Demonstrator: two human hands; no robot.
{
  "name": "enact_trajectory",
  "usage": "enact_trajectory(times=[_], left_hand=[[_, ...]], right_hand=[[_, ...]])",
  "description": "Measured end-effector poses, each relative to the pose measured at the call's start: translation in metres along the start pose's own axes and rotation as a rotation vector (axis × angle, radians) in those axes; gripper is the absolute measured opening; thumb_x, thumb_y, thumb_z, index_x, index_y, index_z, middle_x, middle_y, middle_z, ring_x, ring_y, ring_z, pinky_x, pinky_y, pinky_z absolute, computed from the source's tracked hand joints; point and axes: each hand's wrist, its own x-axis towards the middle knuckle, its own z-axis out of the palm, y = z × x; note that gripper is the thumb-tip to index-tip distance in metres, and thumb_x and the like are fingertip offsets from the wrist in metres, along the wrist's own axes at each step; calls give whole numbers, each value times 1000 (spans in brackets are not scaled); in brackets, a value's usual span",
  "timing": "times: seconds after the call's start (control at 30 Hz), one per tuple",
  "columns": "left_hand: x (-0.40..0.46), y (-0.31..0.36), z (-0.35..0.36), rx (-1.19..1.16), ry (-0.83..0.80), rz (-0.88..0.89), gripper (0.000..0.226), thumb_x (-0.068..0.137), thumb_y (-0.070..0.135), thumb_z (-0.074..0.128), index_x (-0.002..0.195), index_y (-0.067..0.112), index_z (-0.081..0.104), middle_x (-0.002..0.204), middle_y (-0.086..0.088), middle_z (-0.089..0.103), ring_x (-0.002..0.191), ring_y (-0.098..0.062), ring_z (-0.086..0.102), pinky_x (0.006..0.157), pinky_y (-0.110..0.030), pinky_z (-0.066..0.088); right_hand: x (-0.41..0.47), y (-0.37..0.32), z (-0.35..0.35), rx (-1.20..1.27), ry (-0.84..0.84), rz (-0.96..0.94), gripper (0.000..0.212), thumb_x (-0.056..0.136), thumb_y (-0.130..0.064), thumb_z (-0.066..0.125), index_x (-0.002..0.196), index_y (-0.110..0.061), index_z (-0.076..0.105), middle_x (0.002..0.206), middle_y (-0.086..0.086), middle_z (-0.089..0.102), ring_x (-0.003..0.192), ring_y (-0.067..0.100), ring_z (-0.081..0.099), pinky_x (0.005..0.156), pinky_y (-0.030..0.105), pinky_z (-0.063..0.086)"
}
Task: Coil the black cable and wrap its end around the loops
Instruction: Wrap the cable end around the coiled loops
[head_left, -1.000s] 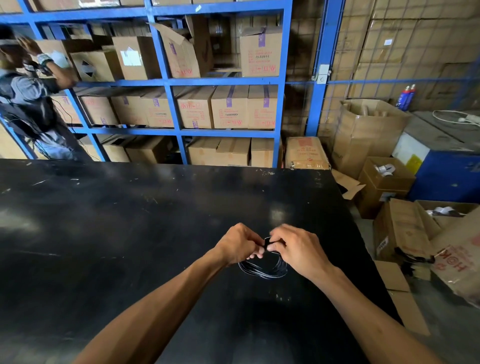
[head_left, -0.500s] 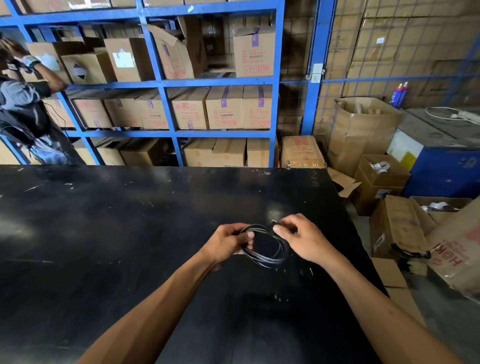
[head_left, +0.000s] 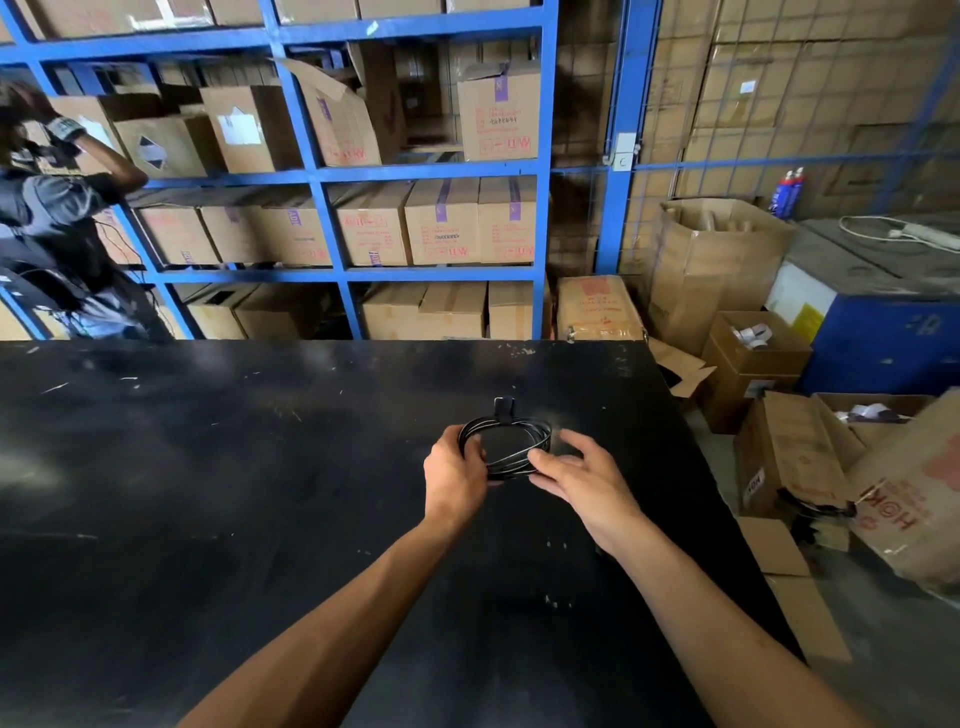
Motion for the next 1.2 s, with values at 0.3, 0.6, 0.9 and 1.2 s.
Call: enact_trajectory(times=[0.3, 0.6, 0.9, 1.2], left_hand=[[-9, -3, -4, 184, -146, 185, 17, 102, 10, 44, 108, 11, 60, 81, -5, 62, 47, -23, 68, 45, -26, 54], [5, -15, -10, 331, -53, 208, 58, 89, 41, 71, 132, 3, 58, 118, -10, 61, 100, -20, 61, 85, -20, 51], [-22, -30, -12, 827, -365, 1054, 69, 74, 8, 78, 137, -4, 53, 117, -16, 63, 103, -31, 61, 97, -40, 51], [-11, -5, -16, 279, -600, 366, 23, 96, 18, 46, 93, 5, 65, 75, -5, 61, 64, -16, 55, 63, -33, 46]], right_hand=[[5, -7, -4, -33, -6, 89, 17, 100, -5, 65, 107, 9, 69, 111, 25, 71, 99, 28, 72, 66, 24, 64], [4, -13, -16, 135, 92, 251, 9, 79, 10, 82, 84, 13, 75, 83, 25, 79, 77, 33, 79, 53, 24, 63], [4, -12, -15, 178, 117, 231, 18, 77, 4, 86, 86, 12, 73, 86, 25, 75, 76, 34, 80, 56, 27, 64], [-5, -5, -27, -1047, -217, -658, 51, 100, -43, 60, 148, -29, 53, 140, -4, 59, 126, 13, 57, 102, 36, 52]])
